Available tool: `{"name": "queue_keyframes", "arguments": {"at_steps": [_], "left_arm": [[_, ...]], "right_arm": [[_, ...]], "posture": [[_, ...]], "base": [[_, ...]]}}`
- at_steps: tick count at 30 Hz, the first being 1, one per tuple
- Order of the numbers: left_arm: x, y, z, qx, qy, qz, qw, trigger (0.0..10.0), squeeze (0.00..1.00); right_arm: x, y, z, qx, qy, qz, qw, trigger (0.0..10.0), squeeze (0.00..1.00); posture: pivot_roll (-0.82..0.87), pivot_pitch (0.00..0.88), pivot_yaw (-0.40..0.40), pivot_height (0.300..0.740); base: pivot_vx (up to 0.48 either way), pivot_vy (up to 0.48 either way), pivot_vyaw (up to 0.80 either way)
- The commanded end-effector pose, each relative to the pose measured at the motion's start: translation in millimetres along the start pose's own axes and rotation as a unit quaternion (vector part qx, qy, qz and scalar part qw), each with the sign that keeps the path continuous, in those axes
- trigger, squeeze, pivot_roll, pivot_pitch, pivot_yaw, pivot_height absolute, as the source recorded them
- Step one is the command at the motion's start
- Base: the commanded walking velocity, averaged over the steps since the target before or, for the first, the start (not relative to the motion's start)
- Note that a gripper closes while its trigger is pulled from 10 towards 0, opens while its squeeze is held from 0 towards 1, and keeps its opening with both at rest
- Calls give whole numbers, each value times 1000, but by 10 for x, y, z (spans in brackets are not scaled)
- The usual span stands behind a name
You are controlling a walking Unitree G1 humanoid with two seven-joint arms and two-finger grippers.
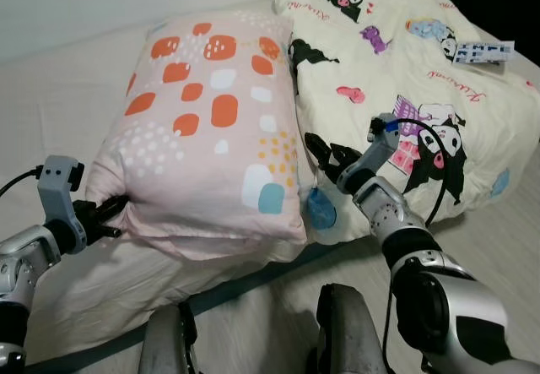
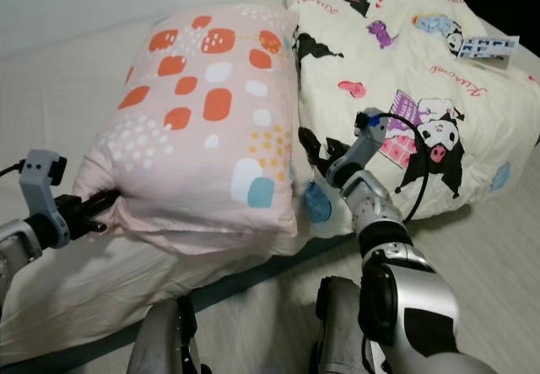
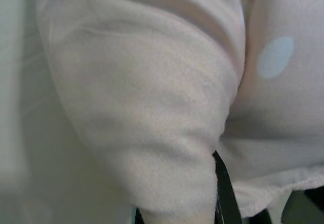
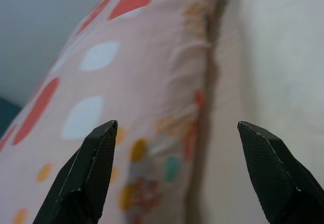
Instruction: Clean up the room
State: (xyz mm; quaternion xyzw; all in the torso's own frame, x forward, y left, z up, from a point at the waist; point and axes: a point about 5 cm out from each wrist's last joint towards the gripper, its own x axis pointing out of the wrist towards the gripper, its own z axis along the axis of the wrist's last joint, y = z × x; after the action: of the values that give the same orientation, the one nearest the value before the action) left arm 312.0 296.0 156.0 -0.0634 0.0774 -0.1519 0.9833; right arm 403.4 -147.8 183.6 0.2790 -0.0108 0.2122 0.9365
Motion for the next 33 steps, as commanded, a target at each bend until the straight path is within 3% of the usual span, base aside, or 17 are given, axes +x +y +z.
{"name": "queue_keyframes", "arguments": {"at_steps": [1, 4, 12, 13, 14, 15, 22, 25, 33], "left_arm": [[-49, 3, -73, -16, 3, 5, 1000, 0, 0], [-97, 5, -71, -17, 2, 5, 1000, 0, 0], [-170, 22, -50, -15, 0, 12, 1000, 0, 0], [-192, -6, -29, -14, -4, 12, 1000, 0, 0], [-192, -6, -29, -14, -4, 12, 1000, 0, 0], [-210, -33, -19, -14, -7, 11, 1000, 0, 0], [-221, -76, -8, -15, -10, 6, 1000, 0, 0], [-220, -141, 10, -18, -15, -6, 1000, 0, 0], [-201, -281, 2, -34, -22, -22, 999, 0, 0]], "right_arm": [[6, 21, -78, 12, 9, 6, 1000, 10000, 1000], [5, -11, -75, -19, 22, -17, 999, 10000, 1000], [25, -46, -12, -44, 34, -56, 997, 10000, 1000], [66, 11, -51, -55, 49, -56, 996, 10000, 702], [66, 11, -51, -55, 49, -56, 996, 10000, 702], [115, 109, -116, -60, 63, -37, 996, 10000, 0], [169, 261, -237, -52, 75, 3, 996, 10000, 0], [194, 418, -420, -49, 97, 47, 993, 10000, 0], [143, 548, -755, -47, 156, 85, 983, 10000, 0]], "posture": [[114, 321, -25, 552], [131, 332, -26, 552], [159, 343, -28, 552], [171, 348, -32, 552], [171, 348, -32, 552], [175, 346, -32, 552], [187, 348, -33, 552], [194, 346, -31, 552], [195, 341, -23, 552]], "base": [[0, 0, 0], [0, 0, 0], [0, 0, 0], [0, 0, 0], [0, 0, 0], [0, 0, 0], [0, 0, 0], [0, 0, 0], [0, 0, 0]]}}
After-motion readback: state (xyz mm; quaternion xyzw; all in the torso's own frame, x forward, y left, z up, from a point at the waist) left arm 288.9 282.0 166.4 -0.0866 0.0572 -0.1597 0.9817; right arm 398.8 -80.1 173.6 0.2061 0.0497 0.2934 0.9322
